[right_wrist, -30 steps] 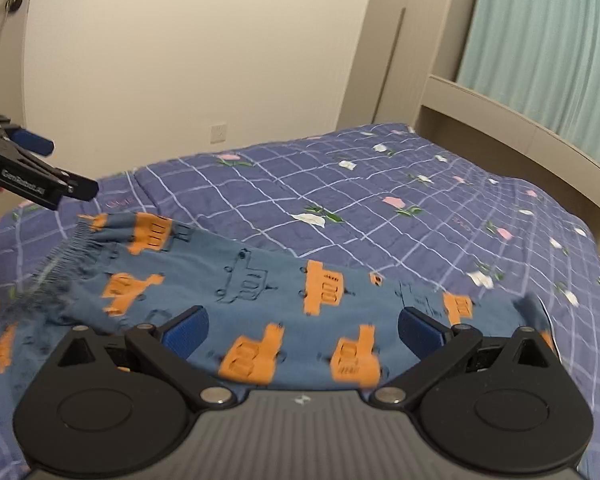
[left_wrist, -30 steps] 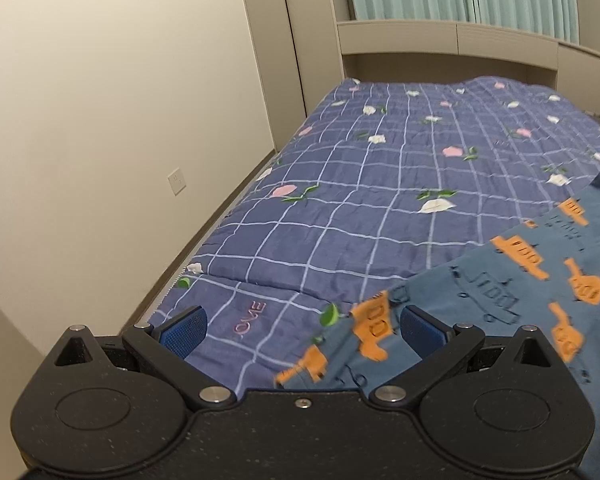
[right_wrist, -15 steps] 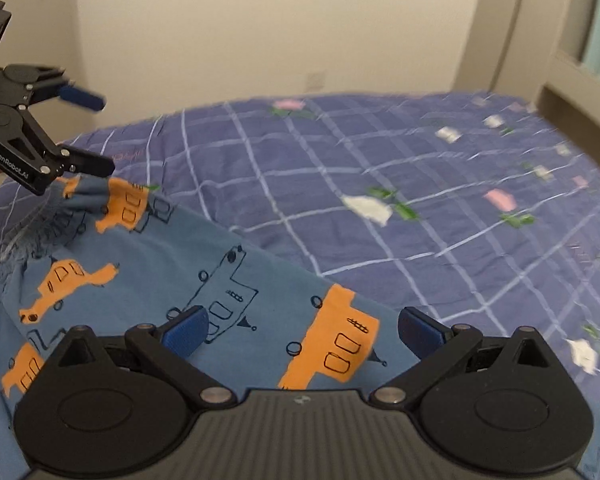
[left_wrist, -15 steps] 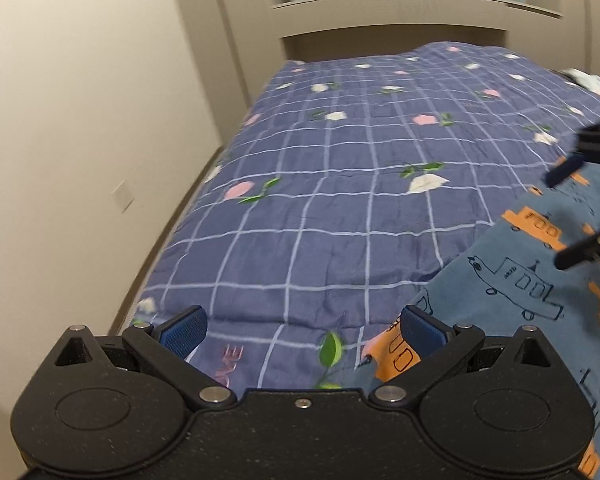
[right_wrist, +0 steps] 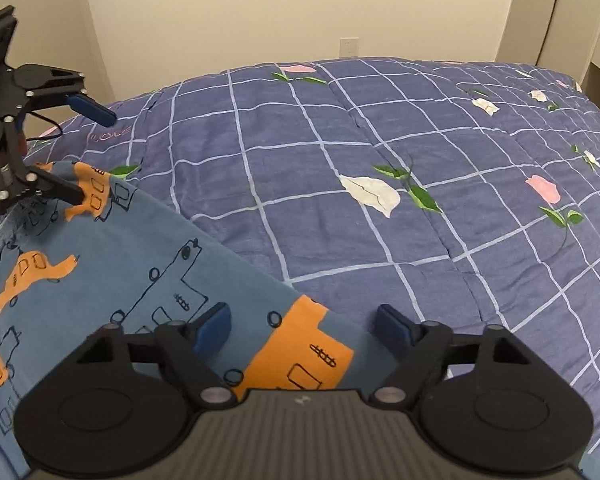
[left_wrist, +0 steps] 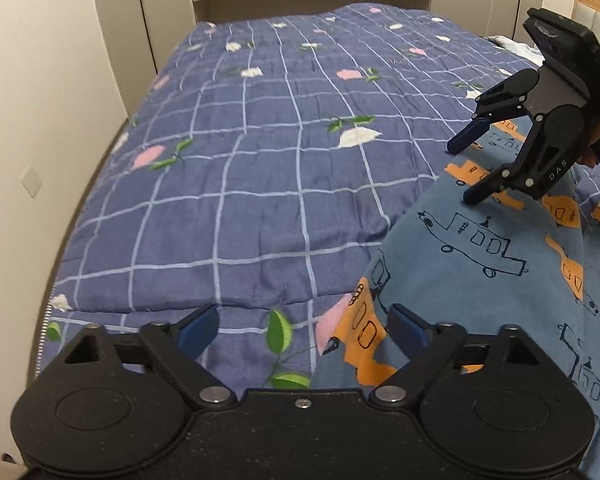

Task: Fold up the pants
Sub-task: 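Move both tools to the pants' waistband corners, one at each corner, then close the left gripper on one waistband corner while the right gripper grasps the other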

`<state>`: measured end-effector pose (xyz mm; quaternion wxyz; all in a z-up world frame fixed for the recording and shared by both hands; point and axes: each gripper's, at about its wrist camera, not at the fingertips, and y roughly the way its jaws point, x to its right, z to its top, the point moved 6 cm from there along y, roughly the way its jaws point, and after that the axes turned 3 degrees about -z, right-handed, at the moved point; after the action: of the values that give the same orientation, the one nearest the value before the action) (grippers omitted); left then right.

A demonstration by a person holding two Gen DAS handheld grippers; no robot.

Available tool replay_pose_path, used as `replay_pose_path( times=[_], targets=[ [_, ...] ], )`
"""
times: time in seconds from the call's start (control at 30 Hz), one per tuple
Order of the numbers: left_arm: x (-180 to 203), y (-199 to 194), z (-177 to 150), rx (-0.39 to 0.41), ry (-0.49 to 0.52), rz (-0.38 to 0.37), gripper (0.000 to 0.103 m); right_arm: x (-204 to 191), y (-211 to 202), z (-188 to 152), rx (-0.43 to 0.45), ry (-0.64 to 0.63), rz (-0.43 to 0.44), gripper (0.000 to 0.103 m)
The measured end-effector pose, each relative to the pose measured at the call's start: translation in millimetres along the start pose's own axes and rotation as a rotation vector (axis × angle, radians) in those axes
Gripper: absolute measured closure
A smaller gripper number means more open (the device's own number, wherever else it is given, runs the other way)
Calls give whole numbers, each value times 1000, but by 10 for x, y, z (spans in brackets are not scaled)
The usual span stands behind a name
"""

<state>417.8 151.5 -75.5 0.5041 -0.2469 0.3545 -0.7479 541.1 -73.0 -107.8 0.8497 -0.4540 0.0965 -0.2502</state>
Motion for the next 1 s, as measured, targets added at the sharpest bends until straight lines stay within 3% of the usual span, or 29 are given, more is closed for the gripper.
replay_pose_path(
  times=[0.13, 0.27, 0.37, 0.43, 0.53, 0.67, 0.9, 1.0],
  targets=[
    [21, 48, 20, -36, -8, -42, 43, 47, -14, -13, -13, -2, -1, 35],
    [73, 56, 22, -70, -16, -50, 58, 12, 26, 10, -21, -11, 0, 41],
    [104, 78, 21, -102, -18, -48, 75, -39, 40, 36, -23, -15, 3, 59],
    [115, 71, 28, -103, -21, -62, 83, -63, 34, 61, -12, 0, -1, 80],
    [116, 58, 29, -117, -35, -41, 98, -105, 27, 71, -1, 18, -22, 94],
    [129, -62, 70, -79, -47, -36, 103, -165, 10, 76, 12, 11, -51, 100],
    [-28, -351, 279, 46, -73, 78, 103, -149, -172, 319, 106, 10, -131, 101],
    [-143, -307, 325, 47, -88, 124, 103, -96, -177, 495, 152, 31, -150, 101]
  ],
)
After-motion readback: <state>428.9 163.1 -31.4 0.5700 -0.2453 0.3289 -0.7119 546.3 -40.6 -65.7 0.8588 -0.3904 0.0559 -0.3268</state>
